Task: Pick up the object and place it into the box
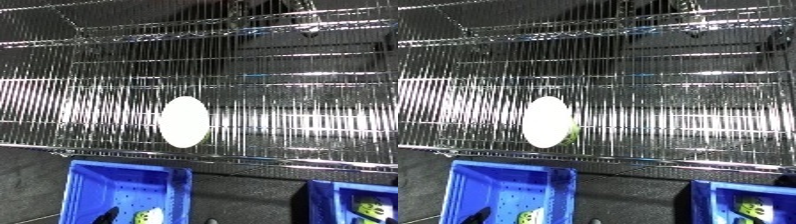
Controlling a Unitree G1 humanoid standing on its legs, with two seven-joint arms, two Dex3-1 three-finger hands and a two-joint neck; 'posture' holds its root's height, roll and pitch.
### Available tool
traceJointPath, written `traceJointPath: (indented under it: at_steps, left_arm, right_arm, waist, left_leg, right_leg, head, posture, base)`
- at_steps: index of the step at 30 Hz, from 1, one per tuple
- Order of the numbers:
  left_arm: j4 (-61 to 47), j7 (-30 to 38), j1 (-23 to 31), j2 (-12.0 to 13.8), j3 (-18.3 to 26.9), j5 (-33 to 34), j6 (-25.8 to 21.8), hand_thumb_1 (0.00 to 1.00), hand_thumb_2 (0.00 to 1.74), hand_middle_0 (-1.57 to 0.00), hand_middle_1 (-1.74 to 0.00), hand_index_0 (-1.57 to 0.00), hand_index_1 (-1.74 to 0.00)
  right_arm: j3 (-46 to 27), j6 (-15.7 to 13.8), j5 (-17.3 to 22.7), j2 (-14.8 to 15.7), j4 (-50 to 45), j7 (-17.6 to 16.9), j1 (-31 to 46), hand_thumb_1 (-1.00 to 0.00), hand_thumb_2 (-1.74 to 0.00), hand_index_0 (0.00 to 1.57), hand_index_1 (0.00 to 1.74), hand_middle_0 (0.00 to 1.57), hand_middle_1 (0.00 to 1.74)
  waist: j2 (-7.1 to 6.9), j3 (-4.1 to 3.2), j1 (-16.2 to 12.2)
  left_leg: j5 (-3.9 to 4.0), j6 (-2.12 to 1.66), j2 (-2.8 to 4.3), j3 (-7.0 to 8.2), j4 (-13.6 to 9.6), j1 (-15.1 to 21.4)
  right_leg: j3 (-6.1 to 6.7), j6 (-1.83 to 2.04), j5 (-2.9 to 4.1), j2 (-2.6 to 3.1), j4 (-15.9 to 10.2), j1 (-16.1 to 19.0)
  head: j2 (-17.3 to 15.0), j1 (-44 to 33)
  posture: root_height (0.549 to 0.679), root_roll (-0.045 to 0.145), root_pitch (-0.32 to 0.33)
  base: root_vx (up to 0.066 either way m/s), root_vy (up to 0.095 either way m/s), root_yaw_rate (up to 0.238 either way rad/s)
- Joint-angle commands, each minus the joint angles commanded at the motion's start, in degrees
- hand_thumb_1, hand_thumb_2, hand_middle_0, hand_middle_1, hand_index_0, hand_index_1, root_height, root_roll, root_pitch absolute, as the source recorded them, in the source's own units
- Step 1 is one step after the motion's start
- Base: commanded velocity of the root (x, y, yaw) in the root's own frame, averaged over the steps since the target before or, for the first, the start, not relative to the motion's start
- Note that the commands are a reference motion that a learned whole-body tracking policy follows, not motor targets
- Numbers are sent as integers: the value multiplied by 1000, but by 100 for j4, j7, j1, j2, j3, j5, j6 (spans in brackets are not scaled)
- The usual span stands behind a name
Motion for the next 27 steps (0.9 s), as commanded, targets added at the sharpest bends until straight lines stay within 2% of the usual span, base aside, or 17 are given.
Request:
traceJointPath:
  at_steps: [5,11,19,23,27]
  left_arm:
    - [-59,-26,38,40,21,-3,-133,0,0,0,0,0,0]
    - [-305,-245,138,90,-12,-11,-222,0,0,0,0,0,0]
    - [-1391,-1053,318,180,-275,-324,-280,0,0,0,0,0,0]
    - [-2383,-1398,506,392,-424,-615,-305,0,0,0,0,0,0]
    - [-3757,-1243,718,813,-486,-885,-600,0,0,0,0,0,0]
  right_arm:
    - [-11,-85,47,60,170,69,92,0,0,0,0,0,0]
    - [-30,-150,126,98,264,124,210,0,0,0,0,0,0]
    - [-152,-205,195,38,354,149,398,0,0,0,0,0,0]
    - [-240,-228,214,-93,279,151,564,0,0,0,0,0,0]
    - [-335,-248,374,-251,199,190,803,0,0,0,0,0,0]
  waist:
    - [-70,0,109]
    - [-143,0,209]
    - [-100,0,337]
    - [-85,0,416]
    - [-71,0,521]
  left_leg:
    - [-14,6,-5,-43,-30,10]
    - [-16,-2,-8,-89,-92,32]
    - [-26,0,-52,-173,-152,4]
    - [-33,-7,-76,-223,-203,3]
    - [-21,-19,-102,-282,-259,-12]
  right_leg:
    - [-72,-6,-62,-38,57,37]
    - [-147,-5,-97,-60,55,88]
    - [-243,24,-90,-125,48,99]
    - [-293,52,-60,-151,3,120]
    - [-364,64,-39,-188,-21,135]
  head:
    - [-212,-174]
    - [-437,-284]
    - [-714,-9]
    - [-810,276]
    - [-895,655]
  posture:
    - [648,39,58]
    - [648,36,59]
    - [649,34,66]
    - [650,33,71]
    - [651,32,74]
  base:
    - [37,-17,97]
    - [21,-13,81]
    - [11,12,94]
    - [10,19,111]
    - [12,-4,152]
